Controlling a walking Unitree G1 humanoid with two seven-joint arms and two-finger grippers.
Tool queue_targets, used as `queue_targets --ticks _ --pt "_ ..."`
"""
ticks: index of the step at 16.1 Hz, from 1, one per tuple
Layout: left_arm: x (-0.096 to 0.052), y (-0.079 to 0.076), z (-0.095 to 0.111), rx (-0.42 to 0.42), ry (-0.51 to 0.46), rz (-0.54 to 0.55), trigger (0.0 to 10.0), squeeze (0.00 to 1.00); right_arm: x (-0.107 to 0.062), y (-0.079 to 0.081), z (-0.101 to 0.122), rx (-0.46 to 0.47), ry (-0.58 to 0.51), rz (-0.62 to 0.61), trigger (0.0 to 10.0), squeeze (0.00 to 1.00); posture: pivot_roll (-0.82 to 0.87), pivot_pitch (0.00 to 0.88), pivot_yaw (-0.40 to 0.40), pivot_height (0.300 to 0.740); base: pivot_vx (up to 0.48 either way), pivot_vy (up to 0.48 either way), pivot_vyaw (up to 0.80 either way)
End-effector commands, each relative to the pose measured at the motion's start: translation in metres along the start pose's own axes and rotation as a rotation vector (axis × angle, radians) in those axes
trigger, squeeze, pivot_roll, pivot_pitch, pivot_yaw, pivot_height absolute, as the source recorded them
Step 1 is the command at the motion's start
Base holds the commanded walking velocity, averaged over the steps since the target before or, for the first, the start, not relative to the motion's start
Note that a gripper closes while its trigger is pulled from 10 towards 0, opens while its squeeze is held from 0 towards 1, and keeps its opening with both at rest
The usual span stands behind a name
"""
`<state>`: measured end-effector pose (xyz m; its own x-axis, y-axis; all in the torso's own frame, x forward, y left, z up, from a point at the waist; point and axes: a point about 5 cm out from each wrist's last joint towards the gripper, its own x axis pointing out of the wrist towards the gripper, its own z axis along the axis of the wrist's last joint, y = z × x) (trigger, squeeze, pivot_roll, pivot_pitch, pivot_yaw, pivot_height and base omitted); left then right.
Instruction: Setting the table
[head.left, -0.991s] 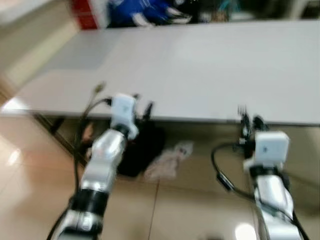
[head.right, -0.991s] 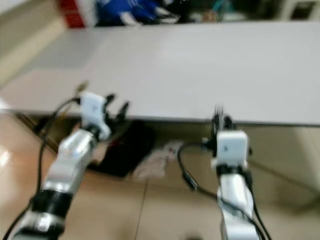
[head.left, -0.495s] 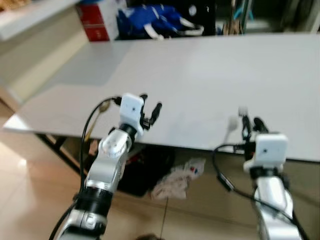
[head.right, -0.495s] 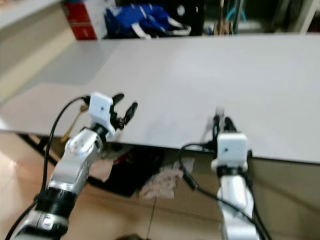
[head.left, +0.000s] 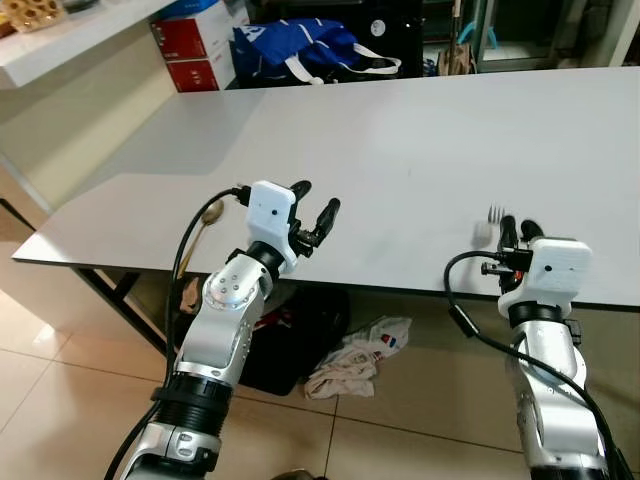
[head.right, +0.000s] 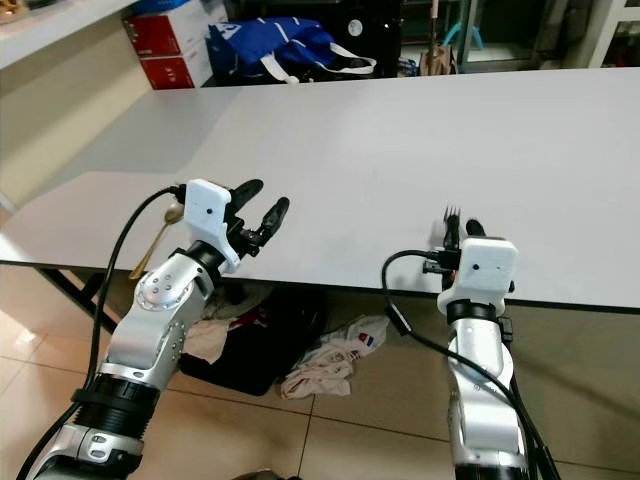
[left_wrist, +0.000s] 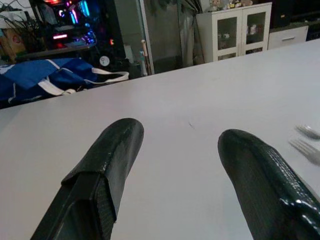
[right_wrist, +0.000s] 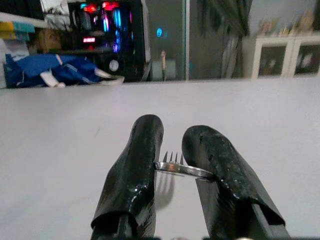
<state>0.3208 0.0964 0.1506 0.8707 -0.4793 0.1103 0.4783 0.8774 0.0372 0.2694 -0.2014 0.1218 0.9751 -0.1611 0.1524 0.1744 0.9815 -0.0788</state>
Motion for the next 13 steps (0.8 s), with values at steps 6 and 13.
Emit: queue_targets --ticks 6,13 --pt "-0.02 0.01 0.004 0.022 0.027 0.019 10.0 0.0 0.017 0.007 -0.03 0.15 0.118 0.094 10.0 0.0 0.07 0.0 0.163 0.74 0.0 0.0 0.0" --pt "-0.032 0.008 0.001 0.025 0.079 0.0 10.0 0.0 0.012 0.008 -0.09 0.024 0.433 0.083 10.0 0.0 0.08 0.0 0.151 0.74 0.0 0.0 0.0"
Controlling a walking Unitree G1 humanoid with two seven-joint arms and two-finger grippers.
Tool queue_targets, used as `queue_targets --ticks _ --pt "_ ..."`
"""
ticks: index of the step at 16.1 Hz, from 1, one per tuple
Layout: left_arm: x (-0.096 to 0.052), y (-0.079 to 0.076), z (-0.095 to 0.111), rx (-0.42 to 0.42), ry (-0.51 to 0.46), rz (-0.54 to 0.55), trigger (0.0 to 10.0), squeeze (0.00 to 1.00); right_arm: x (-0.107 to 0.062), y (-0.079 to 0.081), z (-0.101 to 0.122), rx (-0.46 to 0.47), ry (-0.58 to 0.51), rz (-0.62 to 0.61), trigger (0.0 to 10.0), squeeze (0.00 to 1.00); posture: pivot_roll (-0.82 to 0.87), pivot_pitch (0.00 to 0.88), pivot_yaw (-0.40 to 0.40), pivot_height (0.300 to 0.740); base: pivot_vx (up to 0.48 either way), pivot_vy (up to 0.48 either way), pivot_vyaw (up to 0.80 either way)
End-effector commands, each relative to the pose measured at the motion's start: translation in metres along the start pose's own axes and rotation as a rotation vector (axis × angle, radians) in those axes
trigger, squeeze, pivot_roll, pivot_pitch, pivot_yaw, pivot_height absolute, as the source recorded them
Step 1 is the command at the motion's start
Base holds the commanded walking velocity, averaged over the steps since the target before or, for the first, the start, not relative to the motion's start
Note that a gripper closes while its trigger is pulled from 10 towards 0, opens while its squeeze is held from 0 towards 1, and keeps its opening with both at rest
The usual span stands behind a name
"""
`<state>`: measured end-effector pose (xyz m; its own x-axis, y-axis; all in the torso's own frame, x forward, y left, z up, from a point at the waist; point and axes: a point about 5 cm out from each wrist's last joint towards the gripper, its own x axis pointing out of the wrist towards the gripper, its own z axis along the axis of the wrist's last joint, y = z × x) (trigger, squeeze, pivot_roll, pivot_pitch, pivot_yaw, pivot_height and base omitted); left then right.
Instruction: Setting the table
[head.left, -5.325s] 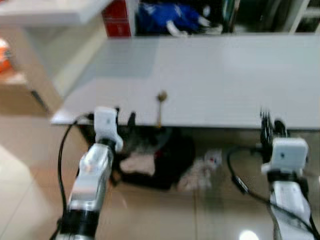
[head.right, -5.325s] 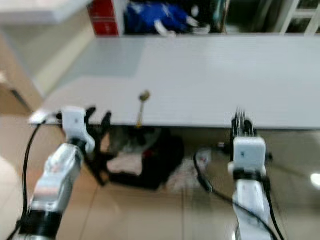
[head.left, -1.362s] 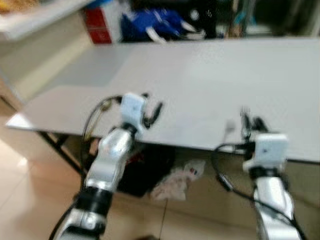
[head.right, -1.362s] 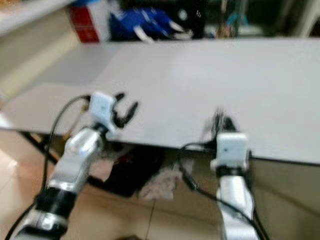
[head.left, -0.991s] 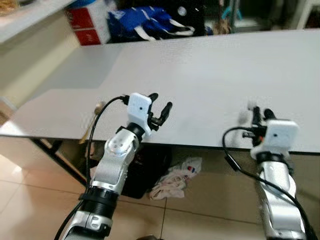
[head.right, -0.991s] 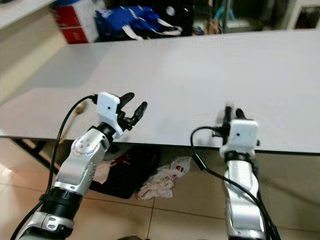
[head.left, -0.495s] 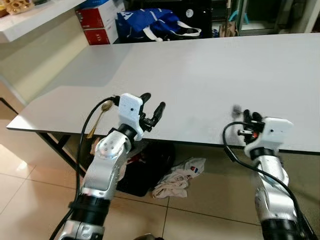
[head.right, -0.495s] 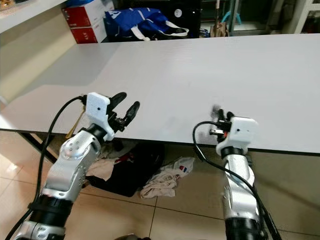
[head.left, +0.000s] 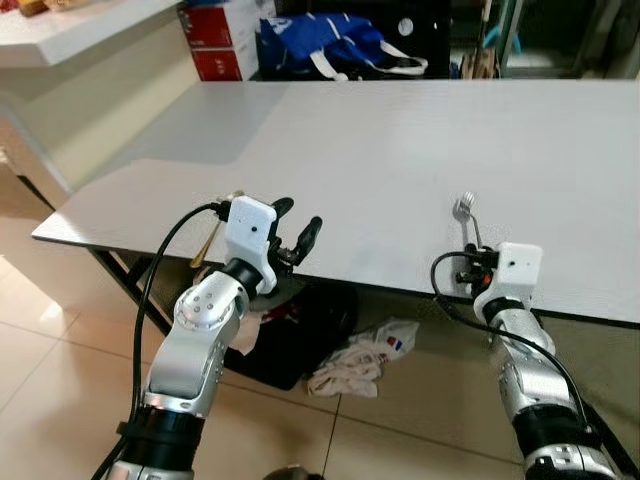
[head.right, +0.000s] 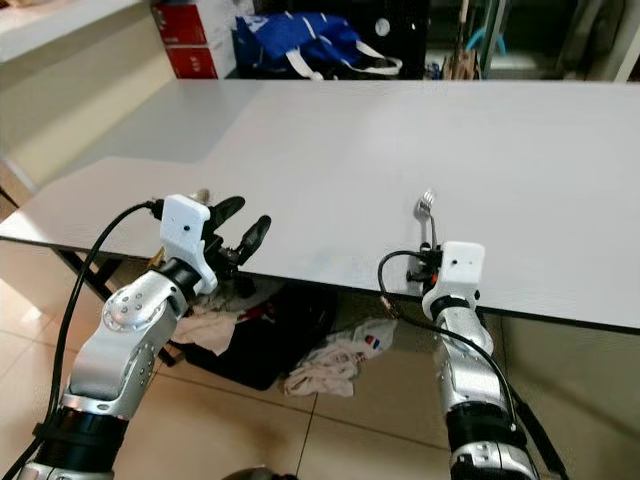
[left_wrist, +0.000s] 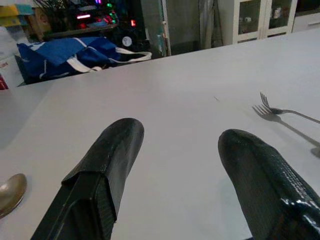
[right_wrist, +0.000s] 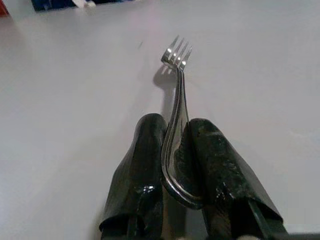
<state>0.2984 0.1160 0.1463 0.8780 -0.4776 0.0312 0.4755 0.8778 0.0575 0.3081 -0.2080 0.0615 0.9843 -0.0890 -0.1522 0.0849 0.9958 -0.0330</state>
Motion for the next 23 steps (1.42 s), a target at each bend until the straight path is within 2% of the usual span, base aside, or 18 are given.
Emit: queue_targets --ticks 1,3,5,6,8,10,12,16,19,23 --pt "-0.003 0.001 0.001 0.002 0.002 -0.003 10.0 0.0 -0.009 0.001 -0.029 -0.034 0.136 -0.035 10.0 0.0 0.08 0.0 0.151 0.74 0.0 0.0 0.0" --pt "-0.002 -0.001 0.001 -0.002 0.005 -0.01 10.0 0.0 -0.009 -0.003 -0.032 -0.068 0.143 -0.08 10.0 0.0 0.07 0.0 0.153 0.74 0.0 0.0 0.0" --pt "-0.001 -0.001 0.002 -0.004 0.009 -0.014 10.0 0.0 -0.011 -0.007 -0.035 -0.164 0.145 -0.127 10.0 0.0 0.07 0.0 0.155 0.74 0.0 0.0 0.0" --pt "-0.001 -0.001 0.003 -0.005 0.009 -0.016 10.0 0.0 -0.013 -0.01 -0.035 -0.245 0.134 -0.163 10.0 0.0 0.06 0.0 0.153 0.74 0.0 0.0 0.0" --pt "-0.001 -0.001 0.002 -0.007 0.01 -0.016 10.0 0.0 -0.016 -0.011 -0.034 -0.317 0.115 -0.196 10.0 0.0 0.06 0.0 0.151 0.74 0.0 0.0 0.0" --pt "-0.001 -0.002 0.002 -0.012 0.01 -0.016 10.0 0.0 -0.016 -0.009 -0.034 -0.352 0.112 -0.201 10.0 0.0 0.05 0.0 0.146 0.74 0.0 0.0 0.0" --pt "0.0 -0.004 0.001 -0.017 0.01 -0.019 10.0 0.0 -0.016 -0.008 -0.033 -0.351 0.105 -0.208 10.0 0.0 0.05 0.0 0.141 0.74 0.0 0.0 0.0" --pt "0.002 -0.004 0.0 -0.02 0.005 -0.013 10.0 0.0 -0.017 -0.008 -0.013 -0.306 0.036 -0.249 10.0 0.0 0.04 0.0 0.132 0.74 0.0 0.0 0.0" --pt "0.004 -0.005 -0.001 -0.026 0.002 -0.016 10.0 0.0 -0.018 -0.002 0.011 -0.2 -0.105 -0.244 10.0 0.0 0.03 0.0 0.129 0.74 0.0 0.0 0.0" --pt "0.005 -0.005 -0.001 -0.027 -0.004 -0.011 10.0 0.0 -0.032 0.003 0.027 -0.172 -0.185 -0.271 10.0 0.0 0.03 0.0 0.127 0.74 0.0 0.0 0.0"
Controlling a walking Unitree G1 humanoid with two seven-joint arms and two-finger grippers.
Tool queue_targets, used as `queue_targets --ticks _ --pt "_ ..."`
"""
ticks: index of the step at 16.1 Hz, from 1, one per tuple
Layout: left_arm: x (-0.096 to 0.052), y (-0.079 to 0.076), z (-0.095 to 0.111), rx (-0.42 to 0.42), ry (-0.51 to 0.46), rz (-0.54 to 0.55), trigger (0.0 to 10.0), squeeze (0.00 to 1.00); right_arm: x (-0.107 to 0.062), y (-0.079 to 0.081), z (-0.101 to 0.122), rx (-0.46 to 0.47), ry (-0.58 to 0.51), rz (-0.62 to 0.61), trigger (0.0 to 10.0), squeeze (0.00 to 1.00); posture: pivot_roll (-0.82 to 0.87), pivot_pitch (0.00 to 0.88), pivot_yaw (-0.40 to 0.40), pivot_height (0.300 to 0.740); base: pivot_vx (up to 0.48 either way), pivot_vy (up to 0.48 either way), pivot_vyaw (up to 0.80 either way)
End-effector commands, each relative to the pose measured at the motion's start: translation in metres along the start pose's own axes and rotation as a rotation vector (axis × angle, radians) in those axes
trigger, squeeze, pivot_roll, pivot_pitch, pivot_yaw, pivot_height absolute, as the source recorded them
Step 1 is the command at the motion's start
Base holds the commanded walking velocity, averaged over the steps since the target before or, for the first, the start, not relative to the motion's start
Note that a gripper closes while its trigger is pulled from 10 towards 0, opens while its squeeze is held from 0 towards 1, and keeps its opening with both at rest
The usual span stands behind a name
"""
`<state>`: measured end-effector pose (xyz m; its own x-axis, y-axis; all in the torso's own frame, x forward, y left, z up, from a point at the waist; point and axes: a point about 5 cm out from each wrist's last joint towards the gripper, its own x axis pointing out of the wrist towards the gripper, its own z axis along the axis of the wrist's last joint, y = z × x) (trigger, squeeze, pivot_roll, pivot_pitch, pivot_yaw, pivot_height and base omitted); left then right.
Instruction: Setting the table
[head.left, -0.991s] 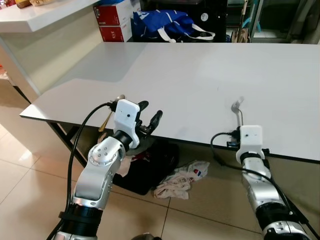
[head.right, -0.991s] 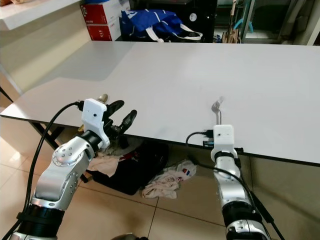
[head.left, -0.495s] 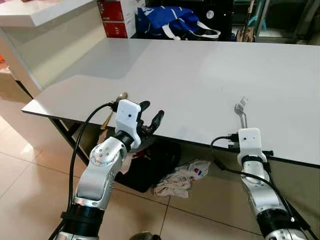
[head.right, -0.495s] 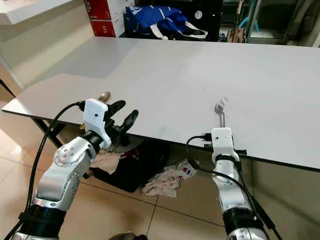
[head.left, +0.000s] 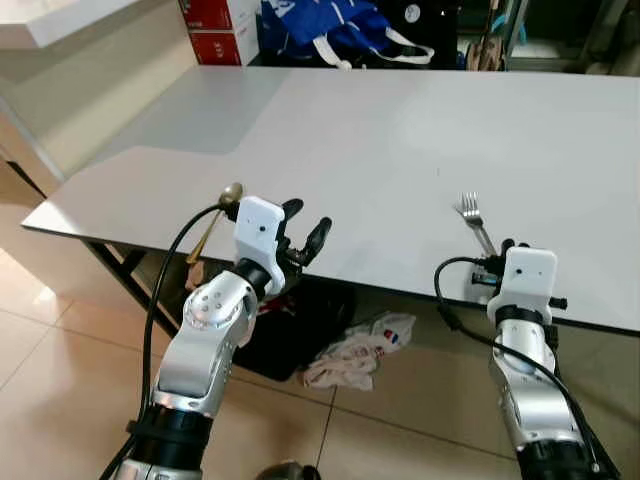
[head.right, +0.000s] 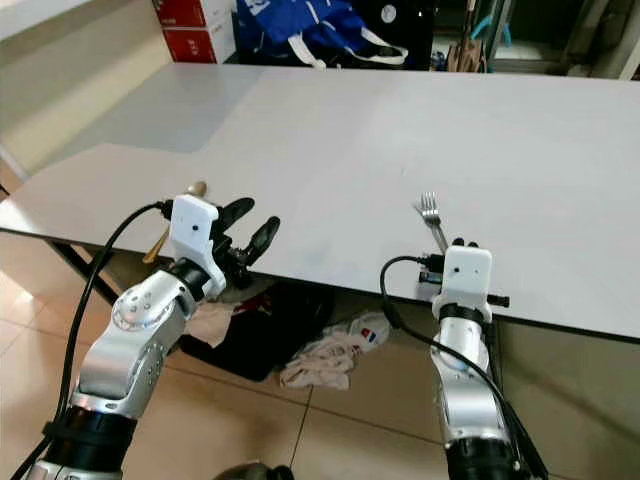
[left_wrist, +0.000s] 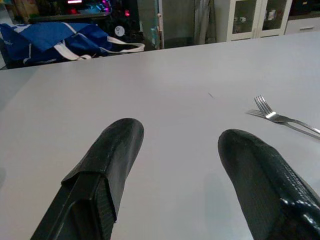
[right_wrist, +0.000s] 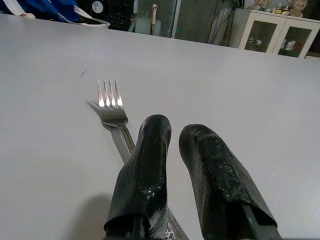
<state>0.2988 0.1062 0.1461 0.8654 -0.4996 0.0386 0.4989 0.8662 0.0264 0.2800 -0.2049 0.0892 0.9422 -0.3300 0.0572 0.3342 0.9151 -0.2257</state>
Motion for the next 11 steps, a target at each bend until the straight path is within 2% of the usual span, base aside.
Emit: queue_targets --ticks 1,4,7,9,11 --pt "0.0 0.004 -0.001 0.005 0.005 0.014 10.0 0.0 -0.001 0.003 0.005 0.007 -0.013 0.0 10.0 0.0 0.02 0.0 0.127 0.74 0.0 0.0 0.0" --pt "0.001 0.002 -0.002 0.001 0.004 0.008 10.0 0.0 -0.009 0.006 0.018 0.035 -0.05 0.003 10.0 0.0 0.02 0.0 0.128 0.74 0.0 0.0 0.0" --pt "0.005 0.007 -0.004 0.019 0.021 0.03 10.0 0.0 -0.016 -0.001 0.033 0.081 -0.101 0.005 10.0 0.0 0.01 0.0 0.123 0.74 0.0 0.0 0.0" --pt "0.007 0.011 -0.007 0.026 0.035 0.048 10.0 0.0 -0.026 -0.006 0.044 0.087 -0.136 0.007 10.0 0.0 -0.01 0.0 0.123 0.74 0.0 0.0 0.0" --pt "0.012 0.006 -0.01 0.017 0.036 0.032 10.0 0.0 -0.04 -0.002 0.053 0.054 -0.166 0.036 10.0 0.0 -0.03 0.0 0.124 0.74 0.0 0.0 0.0"
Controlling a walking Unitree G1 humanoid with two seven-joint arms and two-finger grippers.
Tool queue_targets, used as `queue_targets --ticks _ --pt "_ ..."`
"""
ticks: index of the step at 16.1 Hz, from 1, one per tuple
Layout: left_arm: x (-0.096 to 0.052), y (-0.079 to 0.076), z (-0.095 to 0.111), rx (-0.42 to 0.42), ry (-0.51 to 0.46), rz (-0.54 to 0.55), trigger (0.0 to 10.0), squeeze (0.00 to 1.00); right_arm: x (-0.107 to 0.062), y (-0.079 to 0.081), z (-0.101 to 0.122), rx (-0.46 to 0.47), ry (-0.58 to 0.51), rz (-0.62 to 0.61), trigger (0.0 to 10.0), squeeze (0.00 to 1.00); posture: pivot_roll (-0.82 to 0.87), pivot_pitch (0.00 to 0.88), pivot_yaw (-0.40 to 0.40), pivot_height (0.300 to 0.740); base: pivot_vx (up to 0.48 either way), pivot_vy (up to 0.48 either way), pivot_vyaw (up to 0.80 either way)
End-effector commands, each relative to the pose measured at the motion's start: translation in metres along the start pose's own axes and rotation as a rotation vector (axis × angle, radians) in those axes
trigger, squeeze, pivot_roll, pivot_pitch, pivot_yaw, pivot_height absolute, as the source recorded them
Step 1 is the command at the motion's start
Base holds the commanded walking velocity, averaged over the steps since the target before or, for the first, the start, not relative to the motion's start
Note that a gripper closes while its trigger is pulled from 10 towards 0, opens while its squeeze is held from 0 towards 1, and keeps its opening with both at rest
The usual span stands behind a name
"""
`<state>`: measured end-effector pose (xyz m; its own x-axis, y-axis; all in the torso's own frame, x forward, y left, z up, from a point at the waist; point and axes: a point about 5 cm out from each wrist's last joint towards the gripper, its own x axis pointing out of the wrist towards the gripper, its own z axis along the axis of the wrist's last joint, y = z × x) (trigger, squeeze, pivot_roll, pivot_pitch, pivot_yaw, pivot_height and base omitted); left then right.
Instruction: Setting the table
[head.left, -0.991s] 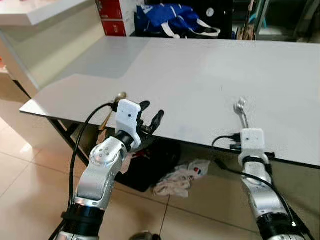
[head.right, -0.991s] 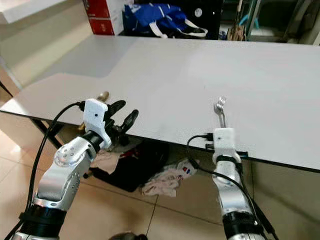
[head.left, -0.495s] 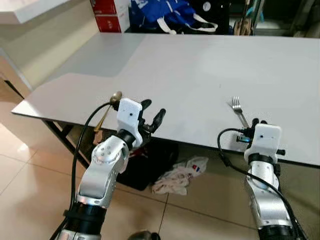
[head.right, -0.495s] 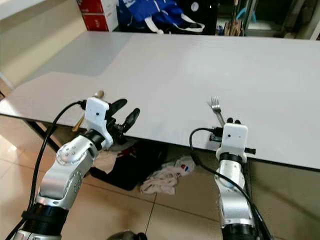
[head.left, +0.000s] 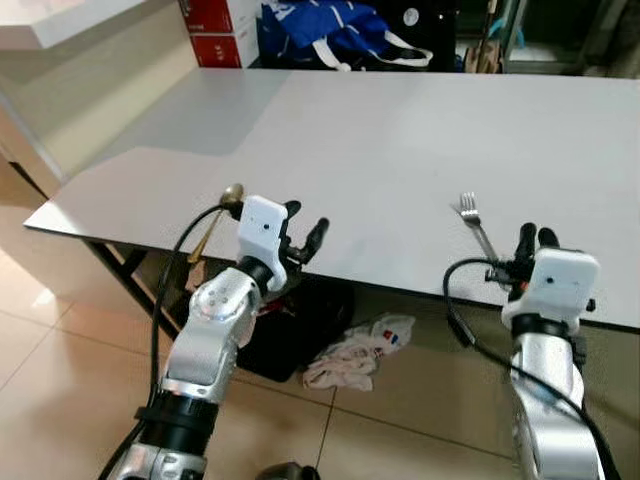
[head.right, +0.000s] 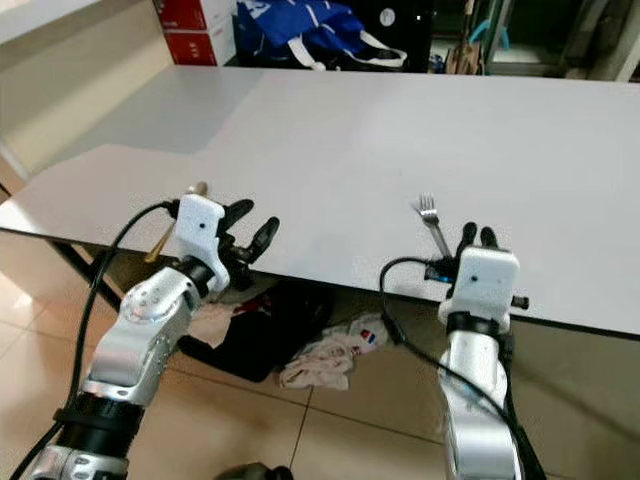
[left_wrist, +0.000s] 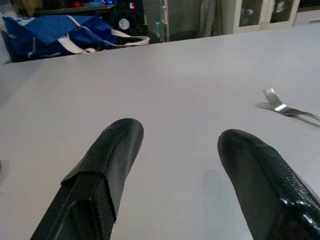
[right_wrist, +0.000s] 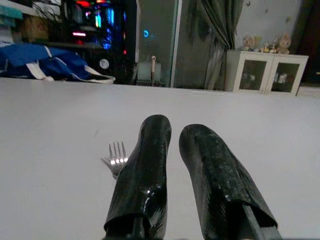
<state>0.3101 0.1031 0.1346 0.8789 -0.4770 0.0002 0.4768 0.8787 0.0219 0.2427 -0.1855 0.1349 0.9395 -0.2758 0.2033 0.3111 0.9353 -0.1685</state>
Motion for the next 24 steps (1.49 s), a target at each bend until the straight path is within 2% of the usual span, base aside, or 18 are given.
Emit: queue_targets --ticks 1,4,7,10,16,21,24 --pt "0.003 0.001 0.003 0.012 -0.008 0.003 10.0 0.0 -0.004 0.007 0.004 0.017 0.001 0.028 10.0 0.0 -0.04 0.0 0.125 0.74 0.0 0.0 -0.68" --pt "0.009 -0.003 0.003 0.008 -0.015 -0.006 10.0 0.0 -0.006 0.009 0.002 0.027 0.019 0.029 10.0 0.0 -0.05 0.0 0.131 0.74 0.0 0.0 -0.61" --pt "0.012 0.0 0.004 0.009 -0.025 0.0 10.0 0.0 -0.002 0.009 0.002 0.006 0.018 0.03 10.0 0.0 -0.03 0.0 0.129 0.74 0.0 0.0 -0.63" --pt "0.012 0.001 0.004 0.017 -0.025 -0.002 10.0 0.0 0.001 0.015 0.001 -0.002 0.017 0.047 10.0 0.0 -0.02 0.0 0.129 0.74 0.0 0.0 0.0" --pt "0.013 0.001 0.006 0.025 -0.049 -0.009 10.0 0.0 0.0 0.024 0.002 -0.002 0.014 0.08 10.0 0.0 -0.02 0.0 0.136 0.74 0.346 -0.326 0.0" --pt "0.016 0.0 0.006 0.039 -0.04 -0.03 10.0 0.0 -0.004 0.023 -0.003 -0.009 0.03 0.079 10.0 0.0 -0.03 0.0 0.147 0.74 0.381 -0.289 0.0" --pt "0.018 -0.006 0.004 0.088 -0.029 -0.058 10.0 0.0 -0.006 0.021 -0.005 -0.012 0.042 0.068 10.0 0.0 -0.04 0.0 0.157 0.74 0.271 -0.096 0.0"
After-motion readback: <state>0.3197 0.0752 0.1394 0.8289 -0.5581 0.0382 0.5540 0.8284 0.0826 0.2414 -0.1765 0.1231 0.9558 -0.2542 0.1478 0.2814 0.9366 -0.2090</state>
